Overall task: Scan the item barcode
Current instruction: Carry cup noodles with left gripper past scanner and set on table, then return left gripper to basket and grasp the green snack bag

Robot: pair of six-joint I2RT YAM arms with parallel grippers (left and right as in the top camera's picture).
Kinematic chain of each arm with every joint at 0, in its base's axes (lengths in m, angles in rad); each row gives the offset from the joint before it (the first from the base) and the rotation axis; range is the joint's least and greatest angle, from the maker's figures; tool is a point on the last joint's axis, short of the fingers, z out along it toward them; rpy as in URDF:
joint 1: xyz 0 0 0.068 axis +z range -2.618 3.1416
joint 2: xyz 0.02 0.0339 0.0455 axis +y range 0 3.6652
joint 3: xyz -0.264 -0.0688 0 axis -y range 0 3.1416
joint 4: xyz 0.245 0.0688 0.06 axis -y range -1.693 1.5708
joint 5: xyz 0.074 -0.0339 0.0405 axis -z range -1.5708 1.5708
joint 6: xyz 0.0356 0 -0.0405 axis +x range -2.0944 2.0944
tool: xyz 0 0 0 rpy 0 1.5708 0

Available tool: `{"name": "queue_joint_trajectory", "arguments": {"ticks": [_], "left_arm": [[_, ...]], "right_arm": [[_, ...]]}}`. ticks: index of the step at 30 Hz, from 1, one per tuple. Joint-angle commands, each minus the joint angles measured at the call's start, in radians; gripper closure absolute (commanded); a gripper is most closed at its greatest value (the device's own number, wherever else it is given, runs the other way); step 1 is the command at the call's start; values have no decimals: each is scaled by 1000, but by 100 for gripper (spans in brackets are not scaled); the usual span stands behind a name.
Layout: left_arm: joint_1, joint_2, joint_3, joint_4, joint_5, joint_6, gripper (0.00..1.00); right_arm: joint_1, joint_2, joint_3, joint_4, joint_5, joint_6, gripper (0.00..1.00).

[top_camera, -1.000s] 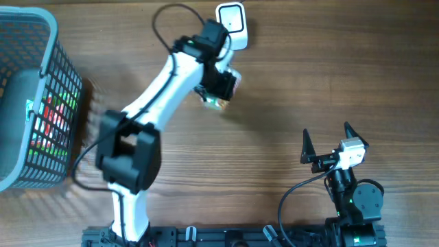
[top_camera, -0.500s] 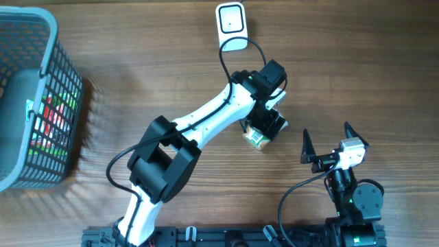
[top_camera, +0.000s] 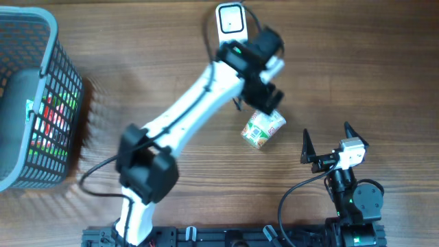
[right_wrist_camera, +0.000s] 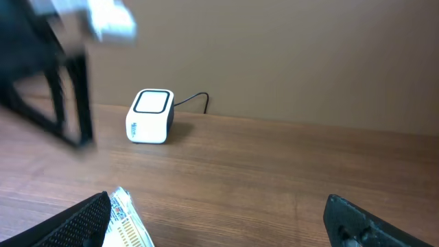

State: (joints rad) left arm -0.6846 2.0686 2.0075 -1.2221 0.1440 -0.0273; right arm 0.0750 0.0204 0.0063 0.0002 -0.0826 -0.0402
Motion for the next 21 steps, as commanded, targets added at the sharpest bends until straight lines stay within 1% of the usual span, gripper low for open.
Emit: {"name": "queue_joint_trajectory", "arguments": {"ticks": [1,3,4,5,6,8,9,10,11,12,13,15,18,20,21], "left_arm": [[185,-164,118,-68,-127,42,0],[367,-279,130,-78,-127,42,0],[486,-344,130,-78,-127,42,0],[660,-417,130,-93,-119,47,0],[767,-450,130,-110,-118,69,0],[984,-486,130,-154,-116,138,0],[1132,-486,130,-198,-115,192,0],[1213,-475,130,-221,-115,237,0],[1323,-452,125,-247,-108,298,0],[1396,-431,118,-256,-90,343,0],[1465,-404,114,-265,-42,402,0],[1582,-327,104,-293,107,543,0],[1639,-209,104,-306,157,646,0],[1632,-108,104,-326,159,766,0],[1627,-72,104,-322,159,784,0]], "right_arm": [[-5,-4,-1,5,-12,-12,0],[-5,-4,-1,5,-12,-11,0],[-5,-4,-1,5,-12,-12,0],[-5,-4,-1,5,-12,-12,0],[-5,-4,-1,5,-12,-11,0],[-5,-4,-1,5,-12,-11,0],[-5,-4,-1,5,-12,-12,0],[-5,-4,-1,5,-12,-11,0],[-5,-4,-1,5,-12,-11,0],[-5,-4,-1,5,-12,-11,0],[-5,-4,-1,5,-12,-11,0],[-5,-4,-1,5,-12,-11,0],[-5,-4,-1,5,-12,-12,0],[-5,-4,-1,5,-12,-12,0],[-5,-4,-1,5,-12,-12,0]]}}
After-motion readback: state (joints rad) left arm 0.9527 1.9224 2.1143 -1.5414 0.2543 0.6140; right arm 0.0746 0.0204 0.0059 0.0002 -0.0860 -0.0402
